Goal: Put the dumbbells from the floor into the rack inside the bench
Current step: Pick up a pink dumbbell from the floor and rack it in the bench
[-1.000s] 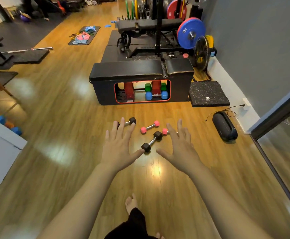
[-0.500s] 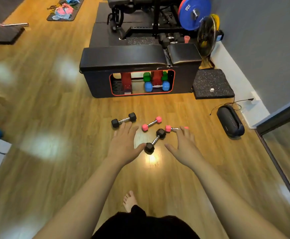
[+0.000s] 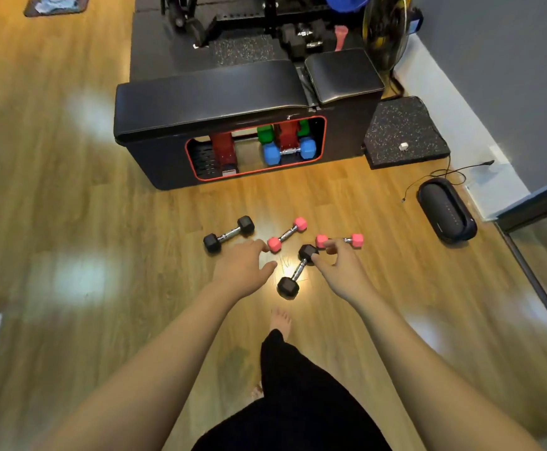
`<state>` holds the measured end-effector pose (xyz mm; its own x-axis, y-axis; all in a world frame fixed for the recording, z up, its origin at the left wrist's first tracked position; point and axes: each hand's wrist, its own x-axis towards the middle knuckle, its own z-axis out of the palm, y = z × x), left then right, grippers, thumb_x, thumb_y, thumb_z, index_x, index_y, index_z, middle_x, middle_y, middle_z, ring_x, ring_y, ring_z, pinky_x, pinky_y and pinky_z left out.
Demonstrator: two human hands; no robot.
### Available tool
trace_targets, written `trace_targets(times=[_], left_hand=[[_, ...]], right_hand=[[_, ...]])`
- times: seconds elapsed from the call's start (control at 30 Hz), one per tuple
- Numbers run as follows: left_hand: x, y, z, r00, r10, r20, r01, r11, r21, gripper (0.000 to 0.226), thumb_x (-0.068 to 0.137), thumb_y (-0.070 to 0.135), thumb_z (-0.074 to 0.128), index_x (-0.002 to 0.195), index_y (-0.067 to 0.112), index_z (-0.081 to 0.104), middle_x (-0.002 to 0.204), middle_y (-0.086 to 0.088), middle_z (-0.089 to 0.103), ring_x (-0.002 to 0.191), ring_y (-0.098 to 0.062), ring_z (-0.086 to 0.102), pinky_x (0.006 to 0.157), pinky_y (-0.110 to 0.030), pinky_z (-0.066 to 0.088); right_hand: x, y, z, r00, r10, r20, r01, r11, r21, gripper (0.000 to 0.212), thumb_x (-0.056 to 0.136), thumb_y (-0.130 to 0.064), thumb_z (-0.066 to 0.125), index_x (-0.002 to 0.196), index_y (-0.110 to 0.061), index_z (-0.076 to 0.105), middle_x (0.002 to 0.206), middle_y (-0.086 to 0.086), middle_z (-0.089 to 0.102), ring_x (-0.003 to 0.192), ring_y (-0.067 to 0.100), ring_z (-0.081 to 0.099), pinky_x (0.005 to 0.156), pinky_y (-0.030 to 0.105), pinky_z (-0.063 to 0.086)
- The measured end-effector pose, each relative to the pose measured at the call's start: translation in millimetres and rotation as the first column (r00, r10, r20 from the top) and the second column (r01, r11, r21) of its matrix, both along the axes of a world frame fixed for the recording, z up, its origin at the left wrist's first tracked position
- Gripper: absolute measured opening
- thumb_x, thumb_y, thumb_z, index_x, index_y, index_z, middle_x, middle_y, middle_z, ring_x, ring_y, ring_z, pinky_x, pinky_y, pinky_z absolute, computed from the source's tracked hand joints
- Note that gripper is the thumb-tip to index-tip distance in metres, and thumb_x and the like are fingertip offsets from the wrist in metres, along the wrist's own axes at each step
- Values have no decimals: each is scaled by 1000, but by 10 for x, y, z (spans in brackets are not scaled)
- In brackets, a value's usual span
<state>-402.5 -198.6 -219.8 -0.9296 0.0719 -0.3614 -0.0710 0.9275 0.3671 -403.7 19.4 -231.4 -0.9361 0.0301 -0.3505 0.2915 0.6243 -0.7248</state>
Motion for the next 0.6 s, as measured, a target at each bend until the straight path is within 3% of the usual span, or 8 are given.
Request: trace_targets(times=[0.13,0.23,0.4,0.5,0.6], left_hand=[[-637,-109,-111,997,16,79,-17,1000,12,46,88,54,53,128,31,54,127,10,61,109,-14,61,86,-37,54],[-1053,-183,-142,992,25,127,-28,999,23,44,88,53,54,126,30,55,123,11,63,108,-13,62,87,-35,52],[-1639,-241,-275,982,-14,188,6,999,40,45,86,54,55,124,28,56,115,8,66,100,-16,62,85,-37,53],[-1942,-271,-297,967,-83,243,60,993,101,50,83,62,52,121,29,55,104,13,63,91,-14,63,83,-37,54],[-2253,-390,-350,935,-193,298,131,968,216,56,80,68,50,120,30,54,96,16,59,86,-11,63,82,-40,56]], right_hand=[[-631,-166,-199,983,-167,77,176,975,-135,30,86,-29,68,110,-14,57,105,6,60,94,18,58,78,28,42],[-1024,-282,-272,938,-283,198,326,916,-233,24,86,-28,67,104,-19,55,98,4,59,88,25,63,79,42,52],[-1560,-326,-342,855,-418,306,505,806,-310,19,92,-20,61,108,-11,55,84,1,52,70,23,58,75,56,56],[-1798,-376,-383,794,-485,366,598,733,-324,13,94,-19,59,105,-12,55,83,3,51,64,23,58,73,55,56],[-1984,-482,-477,743,-528,411,661,677,-324,18,92,-22,61,107,-12,56,92,8,56,58,20,58,63,43,57]])
